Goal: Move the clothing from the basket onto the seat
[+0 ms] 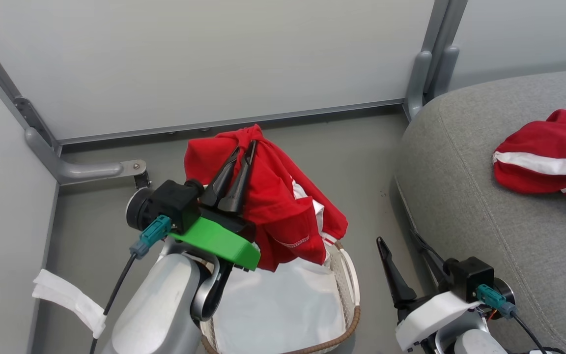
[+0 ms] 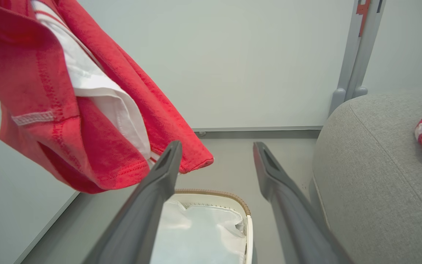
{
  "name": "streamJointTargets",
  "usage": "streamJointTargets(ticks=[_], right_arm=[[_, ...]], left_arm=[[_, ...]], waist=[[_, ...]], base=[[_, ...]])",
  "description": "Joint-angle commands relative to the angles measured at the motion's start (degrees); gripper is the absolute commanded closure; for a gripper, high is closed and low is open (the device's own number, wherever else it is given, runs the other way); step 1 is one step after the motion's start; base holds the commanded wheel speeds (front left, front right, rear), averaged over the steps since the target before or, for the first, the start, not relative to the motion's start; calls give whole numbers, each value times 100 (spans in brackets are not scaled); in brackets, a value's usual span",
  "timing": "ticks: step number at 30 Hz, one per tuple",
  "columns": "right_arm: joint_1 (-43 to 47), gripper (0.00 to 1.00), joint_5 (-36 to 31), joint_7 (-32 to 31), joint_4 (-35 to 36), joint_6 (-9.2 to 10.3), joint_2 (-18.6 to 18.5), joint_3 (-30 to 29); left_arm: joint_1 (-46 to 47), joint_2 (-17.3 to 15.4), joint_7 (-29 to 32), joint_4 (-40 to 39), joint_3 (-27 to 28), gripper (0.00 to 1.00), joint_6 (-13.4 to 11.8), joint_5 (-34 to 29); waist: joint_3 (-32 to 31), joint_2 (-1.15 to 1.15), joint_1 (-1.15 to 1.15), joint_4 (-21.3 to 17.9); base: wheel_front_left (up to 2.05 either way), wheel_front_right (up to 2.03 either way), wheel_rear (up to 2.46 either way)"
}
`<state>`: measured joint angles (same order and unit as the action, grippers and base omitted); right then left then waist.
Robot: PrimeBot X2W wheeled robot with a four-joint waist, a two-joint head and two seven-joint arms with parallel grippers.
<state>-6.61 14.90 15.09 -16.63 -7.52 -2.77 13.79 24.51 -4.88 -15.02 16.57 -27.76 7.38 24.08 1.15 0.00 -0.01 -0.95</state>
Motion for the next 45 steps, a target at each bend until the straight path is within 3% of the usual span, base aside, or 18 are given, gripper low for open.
streamJointTargets(ticks=[1,6,11,17,28,29,31,37,38,39,40,45], right_arm=[[49,0,18,10,16,6,-24,34],[-134,0,-92,10,163,6,-19,463],[-580,0,-253,10,275,6,-26,1298],[-1337,0,-302,10,-91,6,-24,1965],[-1996,0,-16,10,-669,6,-24,2087],[-2014,8,36,9,-713,6,-24,2107],[-2009,100,173,9,-770,6,-23,2131],[-1902,100,406,9,-832,6,-27,1984],[-1887,100,418,9,-811,6,-27,1953],[-1871,100,422,9,-766,6,-24,1927],[-1859,100,415,10,-723,6,-25,1886],[-1790,100,332,10,-441,6,-21,1622]], left_arm=[[101,7,-21,-52,4,100,20,-6],[126,17,-21,-87,-59,100,21,-17],[91,4,-21,-92,-155,100,21,9],[111,22,-21,-72,-333,100,20,88],[144,95,-21,-25,-891,100,20,302],[138,96,-21,-24,-918,100,21,312],[138,95,-21,-6,-953,100,21,341],[107,47,-21,-4,-842,100,20,328],[103,47,-21,-32,-810,76,20,295],[68,47,-21,-44,-787,43,20,280],[48,49,-21,-71,-763,0,20,263],[-64,-35,-13,-84,-599,0,20,124]], waist=[[3,0,1,-3],[20,0,1,24],[105,0,1,70],[161,0,1,199],[186,0,1,540],[190,0,1,561],[199,0,1,585],[243,0,1,514],[255,0,1,479],[269,0,1,412],[283,0,1,359],[392,0,1,-159]], base=[[0,0,0],[0,0,0],[0,0,0],[0,0,0],[0,0,0],[0,0,0],[0,0,0],[0,0,0],[0,0,0],[0,0,0],[0,0,0],[0,0,0]])
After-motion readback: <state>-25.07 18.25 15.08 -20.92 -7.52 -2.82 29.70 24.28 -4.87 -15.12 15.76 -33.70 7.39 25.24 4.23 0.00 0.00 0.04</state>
